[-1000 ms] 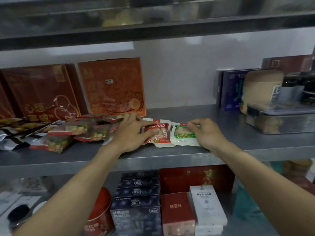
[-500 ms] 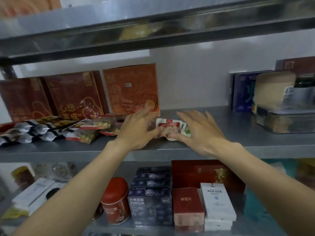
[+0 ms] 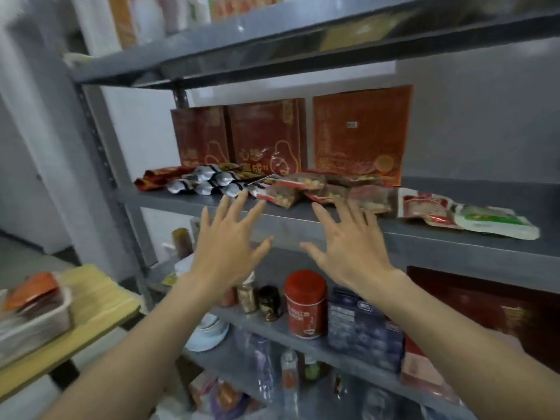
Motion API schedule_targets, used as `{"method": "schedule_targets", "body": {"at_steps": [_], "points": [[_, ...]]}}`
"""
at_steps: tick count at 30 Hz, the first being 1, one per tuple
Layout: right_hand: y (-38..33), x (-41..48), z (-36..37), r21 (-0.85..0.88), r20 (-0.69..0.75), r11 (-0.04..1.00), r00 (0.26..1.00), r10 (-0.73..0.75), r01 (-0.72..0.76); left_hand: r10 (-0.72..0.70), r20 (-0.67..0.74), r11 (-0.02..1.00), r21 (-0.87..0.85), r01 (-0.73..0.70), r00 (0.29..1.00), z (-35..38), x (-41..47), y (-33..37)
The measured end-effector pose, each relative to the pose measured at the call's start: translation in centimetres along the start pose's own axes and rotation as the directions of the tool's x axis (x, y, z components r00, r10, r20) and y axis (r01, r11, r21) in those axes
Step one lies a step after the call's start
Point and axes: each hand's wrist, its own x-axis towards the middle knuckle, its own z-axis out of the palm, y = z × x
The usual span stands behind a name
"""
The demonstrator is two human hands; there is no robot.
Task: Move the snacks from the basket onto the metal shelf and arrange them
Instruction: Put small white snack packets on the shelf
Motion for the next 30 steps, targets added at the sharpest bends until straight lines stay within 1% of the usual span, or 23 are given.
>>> {"method": "schedule_targets", "body": {"at_steps": [3, 7, 13, 17, 21, 30], "points": [[-6.0, 0.9, 1.4, 0.059, 0.029, 0.997, 0.998, -0.058, 0.056, -0.106, -0.006, 0.994, 0.034, 0.107, 0.994, -0.8, -3.2, -6.0], [-17.2, 2.1, 4.0, 0.151, 0.052, 0.974, 0.983, -0.179, 0.169, -0.242, 0.009, 0.962, 0.130, 0.239, 0.970, -2.2, -8.9, -16.1], [-33.6, 2.6, 7.5, 0.332, -0.057, 0.885, 0.944, -0.326, 0.326, -0.388, -0.012, 0.892, 0.248, 0.378, 0.922, -4.8, -17.8, -30.6], [-42.2, 3.1, 10.2, 0.430, -0.059, 0.811, 0.909, -0.413, 0.396, -0.498, -0.002, 0.844, 0.232, 0.484, 0.867, -5.1, -22.3, -37.5], [-49.1, 4.9, 13.8, 0.486, -0.053, 0.757, 0.879, -0.474, 0.437, -0.584, -0.012, 0.795, 0.192, 0.575, 0.811, -3.4, -24.9, -43.3], [-62.5, 13.7, 23.0, 0.659, -0.022, 0.596, 0.804, -0.594, 0.458, -0.708, 0.015, 0.701, 0.133, 0.700, 0.706, 3.7, -25.2, -57.0]]}}
